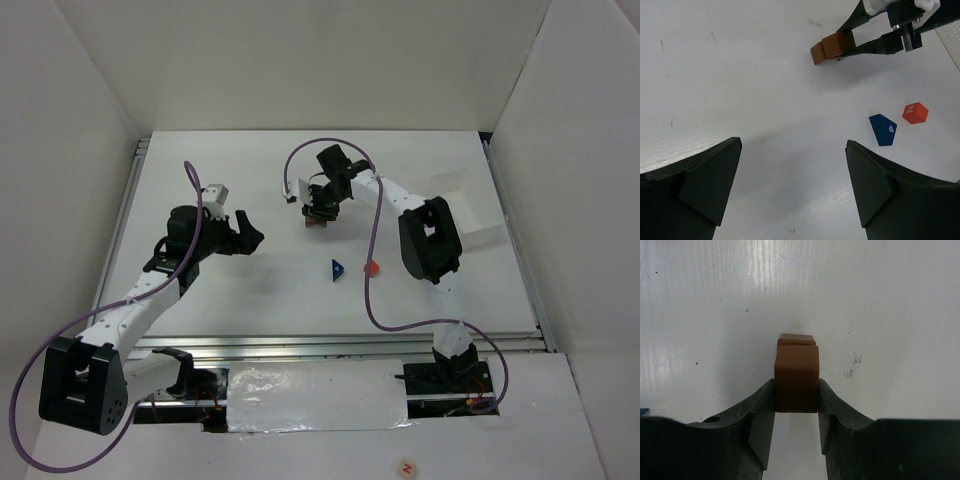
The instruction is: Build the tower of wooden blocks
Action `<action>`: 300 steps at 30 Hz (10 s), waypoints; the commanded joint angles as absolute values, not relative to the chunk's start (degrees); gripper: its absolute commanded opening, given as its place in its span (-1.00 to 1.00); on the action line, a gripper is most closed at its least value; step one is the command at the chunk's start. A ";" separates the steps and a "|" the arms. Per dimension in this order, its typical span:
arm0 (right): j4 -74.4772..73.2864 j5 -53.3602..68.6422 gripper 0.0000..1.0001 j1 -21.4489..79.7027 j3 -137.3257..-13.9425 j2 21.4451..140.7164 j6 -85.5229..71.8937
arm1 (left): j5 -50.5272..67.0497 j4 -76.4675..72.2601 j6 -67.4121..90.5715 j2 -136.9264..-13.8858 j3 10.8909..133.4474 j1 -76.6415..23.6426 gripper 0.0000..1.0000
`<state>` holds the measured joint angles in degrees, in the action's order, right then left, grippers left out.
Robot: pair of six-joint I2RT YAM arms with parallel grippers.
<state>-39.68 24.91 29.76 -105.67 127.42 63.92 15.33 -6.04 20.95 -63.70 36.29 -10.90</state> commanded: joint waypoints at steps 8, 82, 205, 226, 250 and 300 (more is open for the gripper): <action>-40.34 24.87 -0.58 30.15 -105.91 125.16 63.28 | 16.61 -8.88 19.86 -64.42 37.00 -10.55 0.99; -34.89 22.59 0.12 30.67 -105.11 126.47 61.35 | 17.49 -8.88 19.78 -64.34 36.91 -10.63 0.99; -10.65 18.00 1.00 -1.32 -32.61 37.35 -15.74 | 4.56 3.36 3.34 -111.73 79.23 -52.39 -0.92; -23.88 36.91 0.99 24.78 -60.89 59.49 45.24 | 44.90 -10.37 -14.65 -71.21 48.87 -34.63 -1.00; -49.76 57.84 0.91 28.91 -83.94 87.18 68.13 | 43.86 -14.32 -20.83 -73.56 47.99 -26.98 -1.00; -36.83 56.95 0.06 32.08 -81.83 91.41 53.88 | 42.54 -15.99 -21.01 -68.82 43.42 -26.63 -1.00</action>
